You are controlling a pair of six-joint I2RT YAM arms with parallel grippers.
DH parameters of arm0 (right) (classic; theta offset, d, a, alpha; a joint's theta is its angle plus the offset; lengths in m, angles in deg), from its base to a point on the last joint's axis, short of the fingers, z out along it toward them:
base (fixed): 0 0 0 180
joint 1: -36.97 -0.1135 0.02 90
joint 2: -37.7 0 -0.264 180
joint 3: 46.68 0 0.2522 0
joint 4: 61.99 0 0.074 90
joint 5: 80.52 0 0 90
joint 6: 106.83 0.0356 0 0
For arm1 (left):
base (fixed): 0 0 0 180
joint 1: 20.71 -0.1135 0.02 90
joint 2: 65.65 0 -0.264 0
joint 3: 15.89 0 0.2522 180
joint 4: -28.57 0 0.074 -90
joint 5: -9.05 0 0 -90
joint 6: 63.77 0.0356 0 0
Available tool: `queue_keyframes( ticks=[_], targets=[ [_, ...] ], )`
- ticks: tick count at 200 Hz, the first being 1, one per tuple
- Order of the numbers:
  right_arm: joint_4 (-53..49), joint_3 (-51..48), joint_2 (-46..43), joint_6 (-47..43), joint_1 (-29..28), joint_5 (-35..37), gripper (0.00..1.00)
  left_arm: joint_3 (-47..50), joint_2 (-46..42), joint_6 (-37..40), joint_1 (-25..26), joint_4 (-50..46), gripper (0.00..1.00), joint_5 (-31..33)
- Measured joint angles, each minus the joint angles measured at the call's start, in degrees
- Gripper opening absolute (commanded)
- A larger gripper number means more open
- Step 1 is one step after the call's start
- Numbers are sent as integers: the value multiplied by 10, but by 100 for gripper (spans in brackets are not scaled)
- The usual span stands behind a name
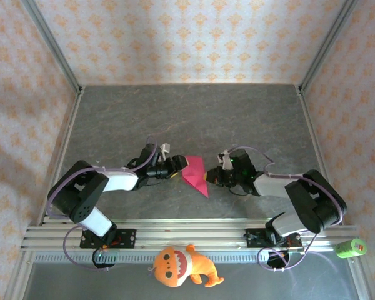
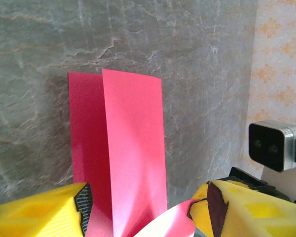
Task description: Fold a paper plane with a square sheet of paper (pick it up from the middle)
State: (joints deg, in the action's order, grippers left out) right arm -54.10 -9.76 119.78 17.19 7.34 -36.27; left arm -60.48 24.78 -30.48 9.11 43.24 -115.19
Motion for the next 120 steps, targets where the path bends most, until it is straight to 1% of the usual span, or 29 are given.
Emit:
queue_keyframes(
  ticks=[32, 58, 96, 106, 111, 120],
  targets=[
    [12, -15, -3, 5, 19, -16, 0, -14, 17, 2, 0, -3, 65, -9],
    [23, -16, -5, 5, 21, -24, 0, -25, 30, 2, 1, -6, 63, -19],
    [45, -32, -22, 9, 28, -37, 0, -54, 45, 12, 2, -23, 64, -17],
    [47, -35, -28, 10, 29, -40, 0, -56, 45, 13, 2, -26, 66, -14],
    [49, -36, -31, 11, 30, -42, 0, -57, 45, 13, 2, -27, 70, -12],
    [52, -37, -36, 12, 31, -45, 0, -57, 44, 12, 2, -31, 73, -5]
  ],
)
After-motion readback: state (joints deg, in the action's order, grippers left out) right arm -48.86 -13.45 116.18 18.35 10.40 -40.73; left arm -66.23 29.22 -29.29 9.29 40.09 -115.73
